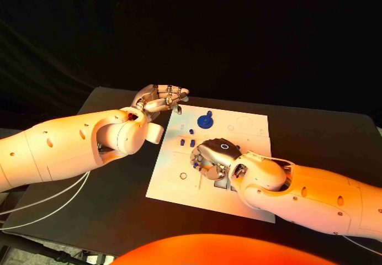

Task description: Assemble the parts on the task board

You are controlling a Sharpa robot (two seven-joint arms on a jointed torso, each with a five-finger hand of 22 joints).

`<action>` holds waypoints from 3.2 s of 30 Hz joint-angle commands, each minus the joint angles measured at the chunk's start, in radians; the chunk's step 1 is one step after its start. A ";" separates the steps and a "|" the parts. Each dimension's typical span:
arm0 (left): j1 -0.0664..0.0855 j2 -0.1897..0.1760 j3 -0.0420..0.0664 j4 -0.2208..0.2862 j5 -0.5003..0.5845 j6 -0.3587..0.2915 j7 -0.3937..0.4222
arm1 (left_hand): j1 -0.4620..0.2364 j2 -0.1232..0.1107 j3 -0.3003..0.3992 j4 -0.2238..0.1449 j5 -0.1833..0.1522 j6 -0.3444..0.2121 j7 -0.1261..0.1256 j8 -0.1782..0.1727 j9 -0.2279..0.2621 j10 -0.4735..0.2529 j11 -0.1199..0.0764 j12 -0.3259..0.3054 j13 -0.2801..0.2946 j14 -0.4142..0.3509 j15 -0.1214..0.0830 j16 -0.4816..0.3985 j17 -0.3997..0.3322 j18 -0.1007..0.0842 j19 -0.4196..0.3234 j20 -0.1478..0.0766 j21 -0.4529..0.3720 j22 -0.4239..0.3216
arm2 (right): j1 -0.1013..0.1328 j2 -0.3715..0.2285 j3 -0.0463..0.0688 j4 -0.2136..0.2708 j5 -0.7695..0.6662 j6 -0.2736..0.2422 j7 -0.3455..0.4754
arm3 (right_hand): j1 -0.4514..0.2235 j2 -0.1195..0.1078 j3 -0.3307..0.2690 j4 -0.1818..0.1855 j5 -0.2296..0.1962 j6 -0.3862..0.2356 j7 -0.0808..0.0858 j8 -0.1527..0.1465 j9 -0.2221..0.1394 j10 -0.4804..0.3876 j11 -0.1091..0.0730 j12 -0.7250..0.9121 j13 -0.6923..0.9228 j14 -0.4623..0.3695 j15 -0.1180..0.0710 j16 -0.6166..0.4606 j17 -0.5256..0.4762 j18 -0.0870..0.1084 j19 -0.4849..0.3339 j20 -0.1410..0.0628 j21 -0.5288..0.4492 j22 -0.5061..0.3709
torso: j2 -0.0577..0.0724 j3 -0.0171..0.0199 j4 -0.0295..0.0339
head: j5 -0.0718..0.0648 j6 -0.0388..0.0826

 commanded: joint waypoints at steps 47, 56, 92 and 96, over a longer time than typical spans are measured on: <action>-0.002 -0.005 0.001 0.000 -0.008 0.013 -0.001 | 0.006 0.000 0.000 -0.007 0.002 -0.003 0.003 0.000 0.000 -0.011 0.001 0.008 0.002 0.000 -0.003 -0.006 -0.002 0.013 0.005 -0.001 -0.007 0.000 | 0.071 -0.233 0.018 0.158 0.073 -0.067 0.003 | -0.103 -0.060 -0.011 0.006 -0.026 -0.108 0.040 -0.086 -0.031 -0.124 0.040 -0.068 -0.043 0.015 0.032 -0.042 -0.059 0.011 -0.021 0.029 -0.107 0.146 | -0.001 0.0008 -0.0029 | -0.026 0.026; -0.002 -0.008 0.001 0.001 -0.008 0.016 -0.001 | 0.006 0.001 0.000 -0.009 0.002 -0.003 0.003 0.000 0.000 -0.013 0.001 0.010 0.002 0.000 -0.002 -0.007 -0.002 0.013 0.005 -0.001 -0.007 0.000 | 0.128 -0.317 0.022 0.137 0.061 0.095 -0.010 | -0.100 -0.061 -0.145 0.034 -0.002 -0.132 0.039 -0.104 -0.038 -0.213 0.047 -0.066 -0.062 -0.015 0.039 -0.076 -0.102 0.034 -0.079 0.035 -0.227 0.090 | -0.001 0.0018 -0.0065 | -0.050 0.041; -0.002 -0.009 0.001 0.001 -0.019 0.024 -0.004 | 0.006 0.001 0.000 -0.010 0.002 -0.002 0.003 0.000 0.000 -0.013 0.001 0.011 0.002 0.000 -0.002 -0.007 -0.002 0.013 0.005 -0.001 -0.007 0.000 | 0.117 -0.254 0.018 0.051 0.038 0.143 -0.012 | -0.001 -0.006 -0.100 0.081 -0.022 -0.066 0.021 -0.085 -0.041 -0.086 0.018 0.008 -0.074 0.026 0.014 -0.021 -0.032 0.005 0.002 0.012 -0.096 0.160 | -0.001 0.0008 -0.0044 | -0.051 0.034; -0.002 -0.009 0.001 0.001 -0.019 0.025 -0.005 | 0.005 0.002 0.001 -0.010 0.002 -0.002 0.004 0.000 0.000 -0.014 0.001 0.012 0.003 0.000 -0.002 -0.007 -0.003 0.013 0.006 -0.001 -0.007 0.000 | 0.114 -0.249 0.017 0.048 0.036 0.147 -0.012 | -0.003 -0.008 -0.090 0.080 -0.024 -0.052 0.020 -0.079 -0.038 -0.079 0.017 0.004 -0.076 0.027 0.013 -0.018 -0.028 0.003 0.006 0.011 -0.087 0.165 | -0.001 0.0010 -0.0043 | -0.052 0.034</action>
